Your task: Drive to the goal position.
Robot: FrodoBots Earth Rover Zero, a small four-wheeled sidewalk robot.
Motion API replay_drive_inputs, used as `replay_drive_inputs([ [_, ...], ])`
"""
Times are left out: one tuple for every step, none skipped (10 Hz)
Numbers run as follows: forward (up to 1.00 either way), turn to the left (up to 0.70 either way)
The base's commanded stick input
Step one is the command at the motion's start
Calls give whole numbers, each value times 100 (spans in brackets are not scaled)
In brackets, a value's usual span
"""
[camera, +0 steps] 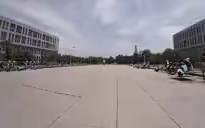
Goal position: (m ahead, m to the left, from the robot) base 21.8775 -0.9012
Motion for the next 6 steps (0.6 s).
replay_drive_inputs([
  [100, 0],
  [100, 0],
  [100, 0],
  [100, 0],
  [100, 0],
  [100, 0],
])
